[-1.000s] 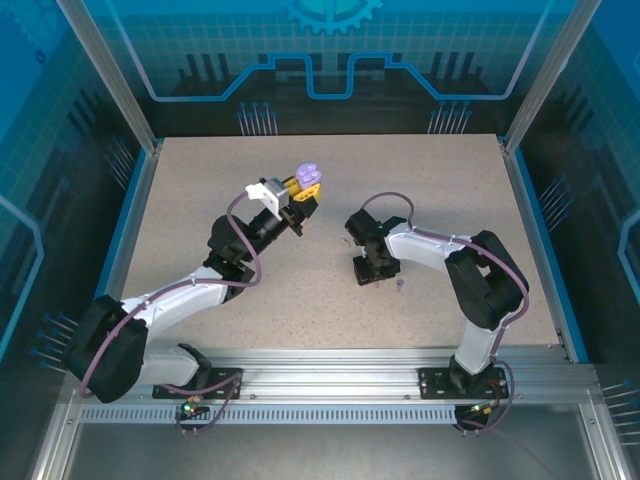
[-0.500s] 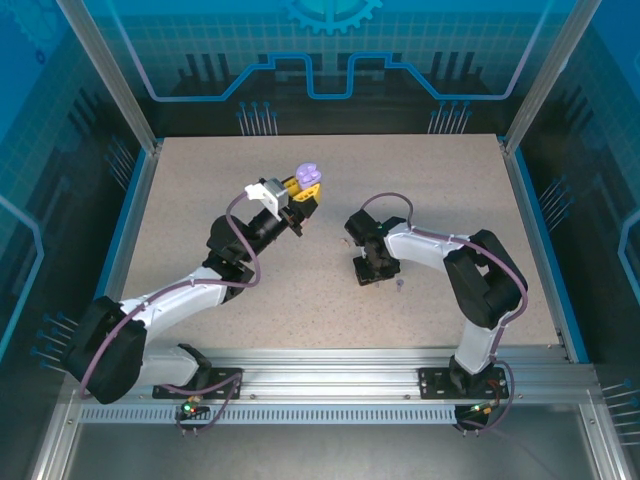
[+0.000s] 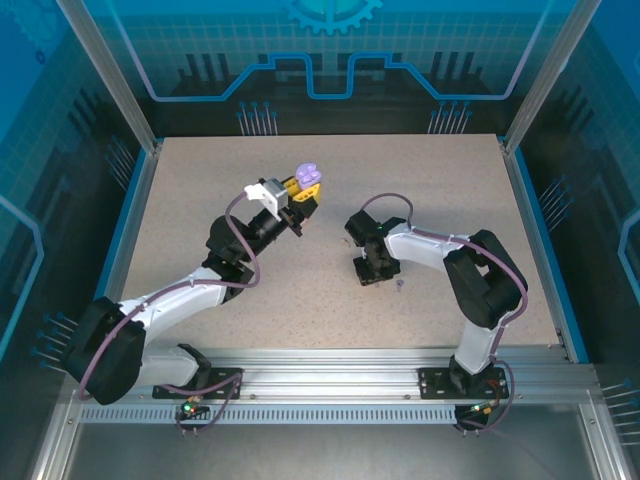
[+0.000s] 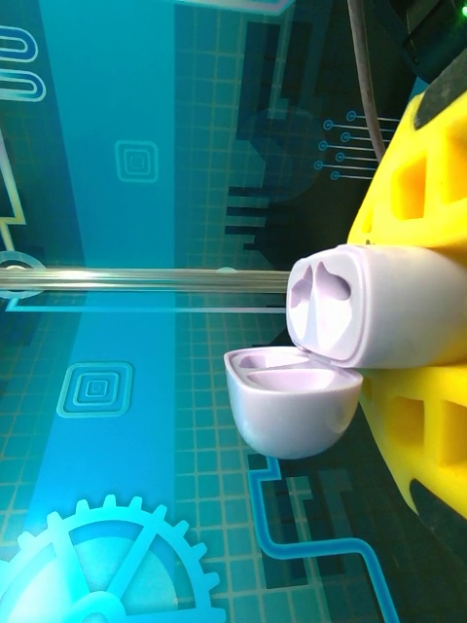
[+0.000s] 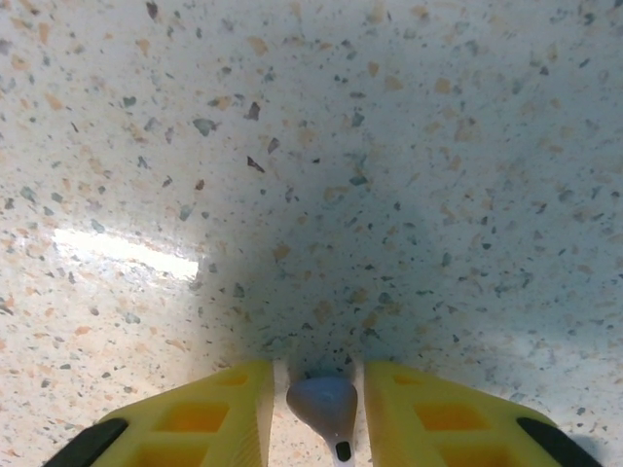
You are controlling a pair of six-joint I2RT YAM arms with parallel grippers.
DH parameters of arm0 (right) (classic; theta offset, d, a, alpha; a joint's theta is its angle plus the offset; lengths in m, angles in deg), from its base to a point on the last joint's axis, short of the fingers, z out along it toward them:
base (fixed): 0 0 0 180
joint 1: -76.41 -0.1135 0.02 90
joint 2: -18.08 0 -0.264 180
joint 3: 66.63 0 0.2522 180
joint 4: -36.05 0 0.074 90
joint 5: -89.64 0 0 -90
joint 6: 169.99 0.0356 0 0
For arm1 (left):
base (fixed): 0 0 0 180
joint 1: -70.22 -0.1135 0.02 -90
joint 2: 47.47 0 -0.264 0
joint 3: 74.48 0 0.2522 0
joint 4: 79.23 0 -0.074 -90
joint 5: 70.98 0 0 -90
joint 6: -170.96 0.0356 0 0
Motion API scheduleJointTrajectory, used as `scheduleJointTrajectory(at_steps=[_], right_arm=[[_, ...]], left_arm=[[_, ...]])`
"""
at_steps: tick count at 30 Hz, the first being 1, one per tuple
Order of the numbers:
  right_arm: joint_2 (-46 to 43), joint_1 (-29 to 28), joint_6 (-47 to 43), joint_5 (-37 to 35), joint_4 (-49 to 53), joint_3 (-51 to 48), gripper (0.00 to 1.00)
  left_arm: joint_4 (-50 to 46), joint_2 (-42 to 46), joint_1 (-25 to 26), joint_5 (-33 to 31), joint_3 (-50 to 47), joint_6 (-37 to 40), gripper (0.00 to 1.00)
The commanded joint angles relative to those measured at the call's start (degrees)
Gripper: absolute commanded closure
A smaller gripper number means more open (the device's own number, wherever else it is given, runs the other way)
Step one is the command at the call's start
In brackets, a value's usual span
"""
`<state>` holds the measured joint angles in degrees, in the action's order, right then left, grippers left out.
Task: Insert wireless bluetooth earbuds into charging case
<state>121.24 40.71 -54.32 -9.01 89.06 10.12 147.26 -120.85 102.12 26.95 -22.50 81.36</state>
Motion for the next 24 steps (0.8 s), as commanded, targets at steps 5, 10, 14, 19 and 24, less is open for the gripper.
scheduleJointTrajectory(at_steps=[5, 10, 14, 19, 24], right_arm=[[-1.6, -0.9, 0.7, -0.4, 0.2, -1.5, 0.76], [-3.3, -0.9, 1.0, 0.0, 0.3, -1.4, 0.79], [-4.9, -0.8, 1.1, 0.0, 0.8, -0.9, 0.81], [-9.0, -0.9, 1.5, -0.4, 1.1, -0.5, 0.82], [-17.4, -0.9, 1.9, -0.3, 1.0, 0.7, 0.82]], left_arm=[[0.6, 1.7, 0.5, 1.5, 2.3, 1.3, 1.00], [0.4, 1.8, 0.4, 1.6, 2.3, 1.3, 1.00], [0.4, 1.8, 0.6, 1.6, 2.2, 1.2, 1.00], [0.5, 2.0, 0.6, 1.7, 2.1, 1.3, 1.00], [-0.1, 2.9, 0.7, 3.1, 2.5, 2.7, 1.00]])
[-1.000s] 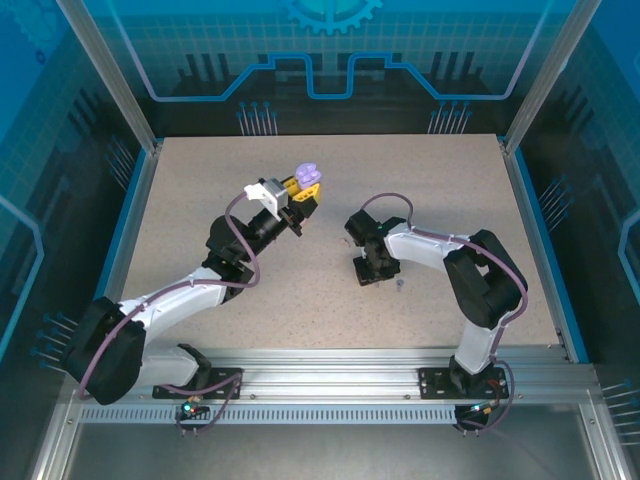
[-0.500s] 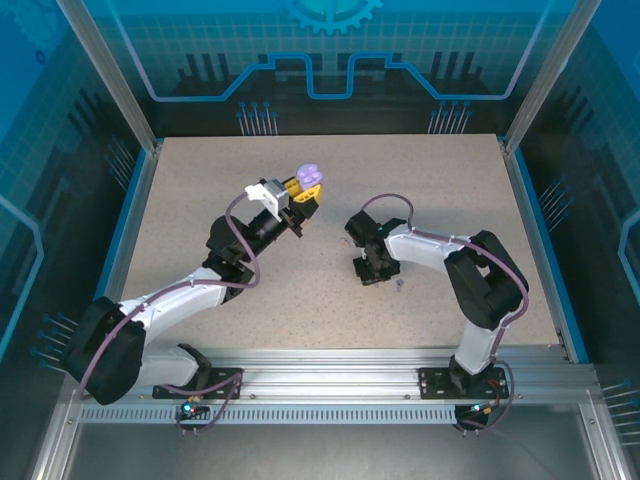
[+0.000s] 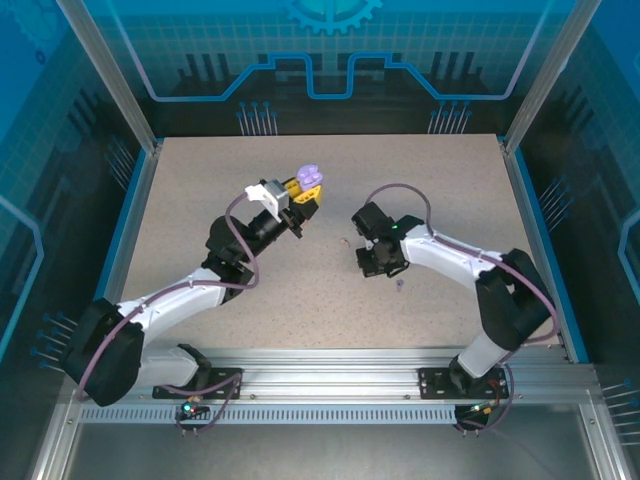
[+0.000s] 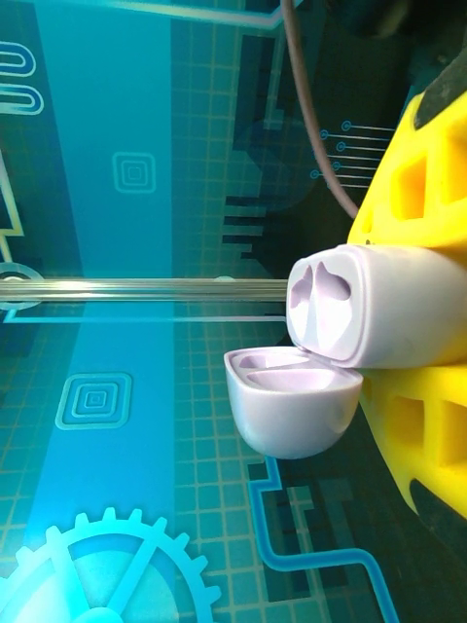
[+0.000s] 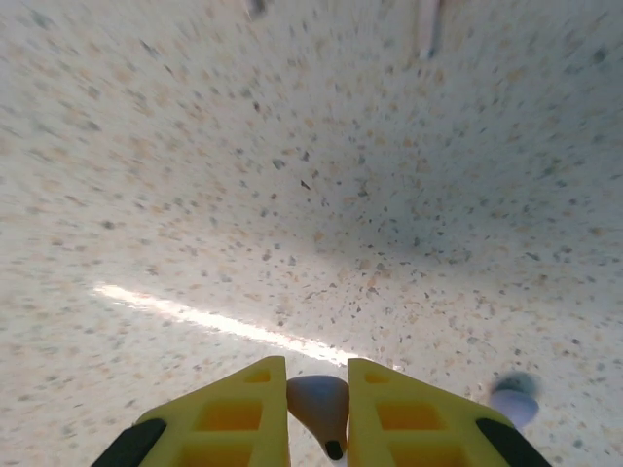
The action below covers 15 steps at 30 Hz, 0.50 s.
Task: Insert wireless bluetooth earbuds into charging case
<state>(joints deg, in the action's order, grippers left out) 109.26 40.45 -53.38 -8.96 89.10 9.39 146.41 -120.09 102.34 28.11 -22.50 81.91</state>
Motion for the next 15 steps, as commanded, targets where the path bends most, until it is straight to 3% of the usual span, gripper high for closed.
scheduleJointTrajectory(at_steps=[1, 9, 15], right_arm=[[-7.1, -0.5, 0.8, -0.3, 1.0, 1.9, 0.82], [-20.4, -0.5, -1.8, -1.3, 0.3, 10.8, 0.82], [-24.8, -0.6, -5.0, 1.3, -3.3, 19.2, 0.82]], left_arm=[[0.6, 2.2, 0.6, 2.5, 2.6, 2.8, 1.00], [-0.1, 1.2, 2.1, 4.0, 3.3, 7.2, 1.00], [-1.3, -0.5, 4.5, 4.3, 5.0, 12.0, 1.00]])
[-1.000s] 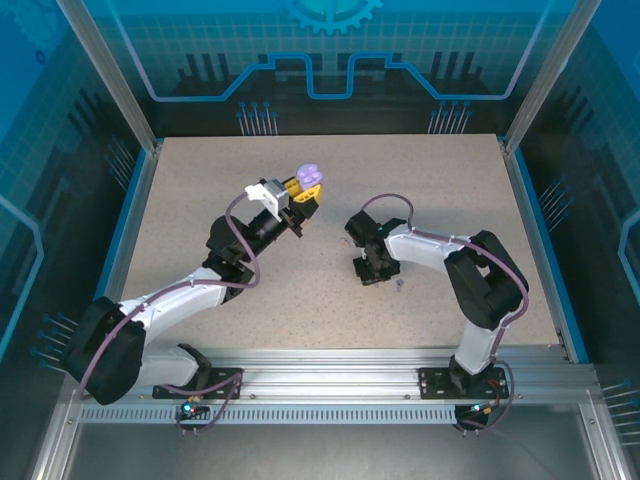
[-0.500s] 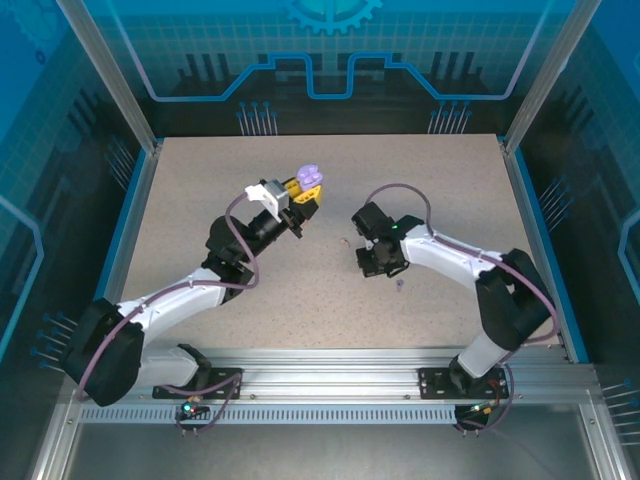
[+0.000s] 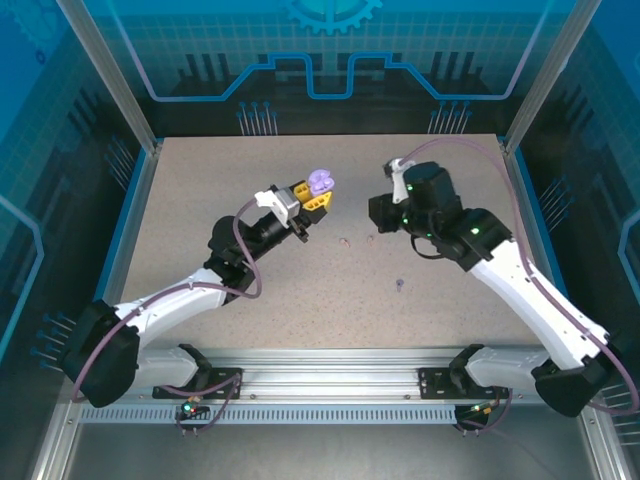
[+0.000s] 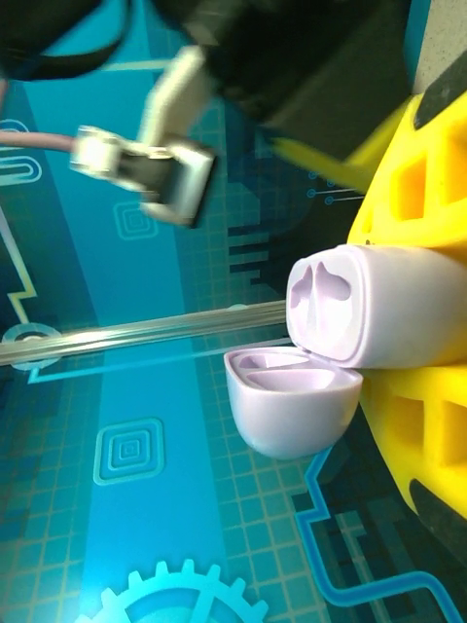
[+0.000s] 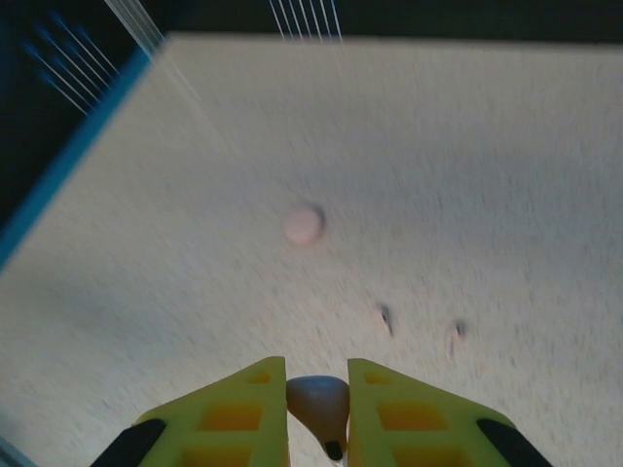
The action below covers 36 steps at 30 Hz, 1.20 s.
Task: Insert wireless bluetooth earbuds into charging case
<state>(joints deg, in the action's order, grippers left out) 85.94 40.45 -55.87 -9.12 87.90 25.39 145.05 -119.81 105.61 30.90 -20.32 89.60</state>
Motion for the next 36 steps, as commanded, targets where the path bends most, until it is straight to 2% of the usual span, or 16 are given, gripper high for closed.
scheduleJointTrajectory(at_steps=[1, 7, 12, 21, 36], right_arm=[[-1.9, -0.6, -2.9, 2.1, -2.9, 4.0, 0.82], [-3.7, -1.1, -3.7, 7.5, -7.2, 8.1, 0.82], [-4.7, -4.5, -5.4, 9.3, -12.0, 7.8, 0.82], [-3.4, -8.5, -9.1, 9.7, -15.5, 5.9, 0.83], [-2.3, -8.7, -10.6, 9.0, -17.3, 2.5, 0.84]], left_arm=[[-0.4, -1.2, 1.7, 1.6, 3.1, 5.3, 1.00], [-1.2, -3.3, 2.7, 2.4, 4.8, 6.9, 1.00], [-0.8, -4.4, 3.3, 2.4, 5.3, 7.1, 1.00], [-1.8, -4.6, 4.0, 2.5, 6.0, 7.2, 1.00], [-2.0, -4.5, 4.3, 2.8, 6.0, 6.3, 1.00]])
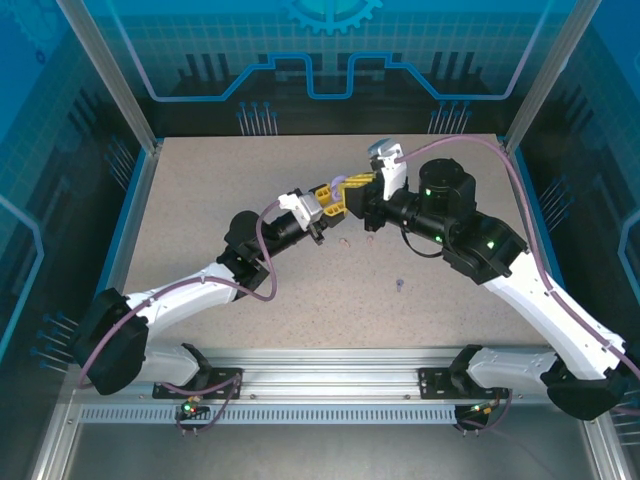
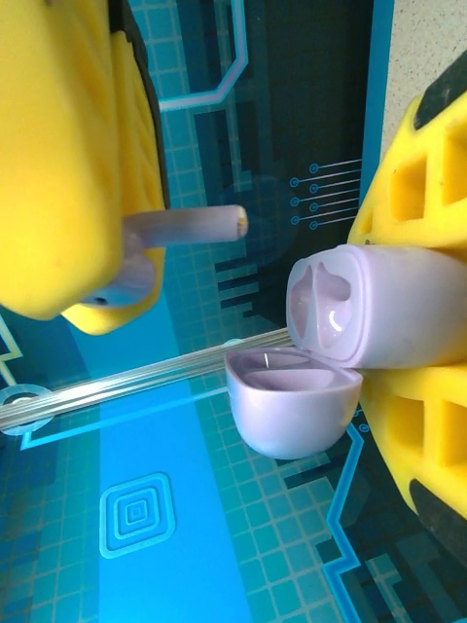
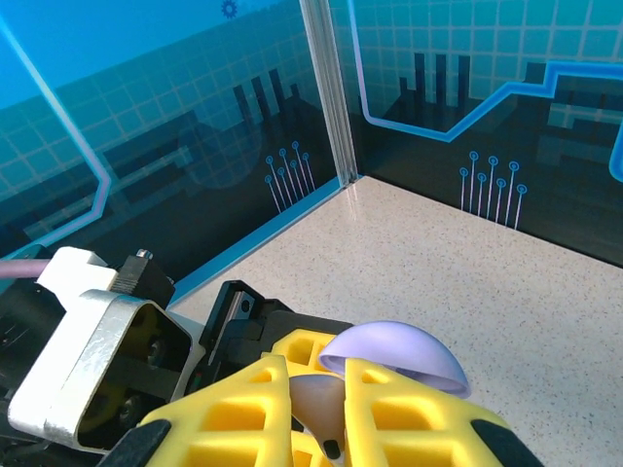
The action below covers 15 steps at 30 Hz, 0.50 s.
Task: Insert wireless bluetooth earbuds into charging case
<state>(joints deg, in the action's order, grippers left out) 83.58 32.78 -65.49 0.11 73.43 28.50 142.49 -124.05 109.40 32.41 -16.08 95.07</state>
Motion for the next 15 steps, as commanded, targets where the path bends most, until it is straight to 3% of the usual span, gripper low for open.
scheduleJointTrajectory(at_steps=[1, 15], right_arm=[[0.2, -0.9, -1.0, -0.4, -2.8, -0.7, 0.84], [1.2, -0.6, -1.8, -2.4, -2.9, -2.1, 0.87]], left_arm=[[0.6, -0.2, 0.5, 1.2, 1.7, 0.8, 1.00], [0.7, 0.9, 0.6, 1.2, 1.2, 0.7, 1.00]])
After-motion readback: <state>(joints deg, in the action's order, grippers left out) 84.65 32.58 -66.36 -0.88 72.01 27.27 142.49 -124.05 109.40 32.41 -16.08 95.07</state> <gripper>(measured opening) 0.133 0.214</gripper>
